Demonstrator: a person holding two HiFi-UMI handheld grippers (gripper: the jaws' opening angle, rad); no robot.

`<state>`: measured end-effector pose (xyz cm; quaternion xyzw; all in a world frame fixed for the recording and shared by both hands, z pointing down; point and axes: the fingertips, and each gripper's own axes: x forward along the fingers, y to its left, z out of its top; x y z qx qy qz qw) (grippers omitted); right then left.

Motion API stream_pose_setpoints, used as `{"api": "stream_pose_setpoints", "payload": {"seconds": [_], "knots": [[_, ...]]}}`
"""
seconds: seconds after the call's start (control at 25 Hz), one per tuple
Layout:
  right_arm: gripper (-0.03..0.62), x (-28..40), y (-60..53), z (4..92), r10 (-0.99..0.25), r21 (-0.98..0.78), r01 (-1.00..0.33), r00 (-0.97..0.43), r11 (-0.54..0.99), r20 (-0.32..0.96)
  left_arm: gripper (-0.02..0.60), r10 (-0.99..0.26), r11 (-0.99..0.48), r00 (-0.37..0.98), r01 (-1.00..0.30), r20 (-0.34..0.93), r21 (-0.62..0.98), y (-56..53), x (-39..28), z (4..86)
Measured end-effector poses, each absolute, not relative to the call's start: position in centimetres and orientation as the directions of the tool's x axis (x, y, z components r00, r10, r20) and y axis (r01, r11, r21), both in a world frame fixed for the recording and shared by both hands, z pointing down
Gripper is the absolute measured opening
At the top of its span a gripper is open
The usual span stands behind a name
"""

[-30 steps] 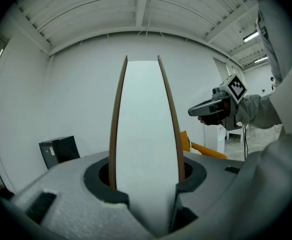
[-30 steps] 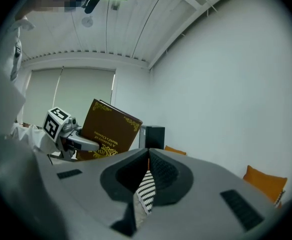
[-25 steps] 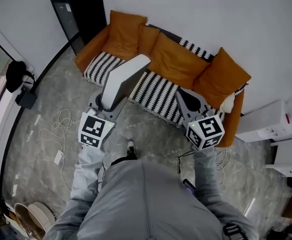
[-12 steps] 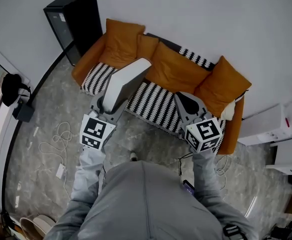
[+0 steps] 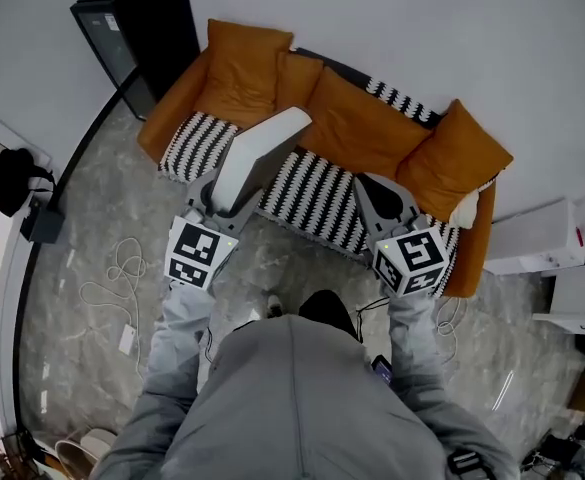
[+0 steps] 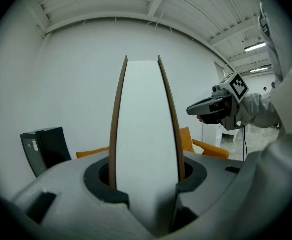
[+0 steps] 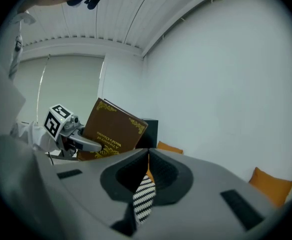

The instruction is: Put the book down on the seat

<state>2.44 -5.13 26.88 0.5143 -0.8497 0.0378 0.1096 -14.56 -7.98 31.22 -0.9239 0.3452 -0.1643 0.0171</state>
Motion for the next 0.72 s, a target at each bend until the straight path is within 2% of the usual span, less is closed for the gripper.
{"api": "stream_pose_setpoints", "payload": {"seconds": [0.36, 0.72], "knots": [[0.029, 3.8, -8.3, 30.5, -0.857, 0.028, -0.892, -0.424, 0.451, 0.292, 0.224, -0.585, -0.787, 0.723, -0.616, 0.368, -0.04, -11.5, -13.5, 36.1], [0.031, 7.7, -14.8, 34.9, -0.83, -0.013, -0.887, -0.437, 0.461, 0.347, 0.224, -0.47, -0.822, 0.763, -0.562, 0.444, 0.095, -17.6, -8.0, 41.8]]}}
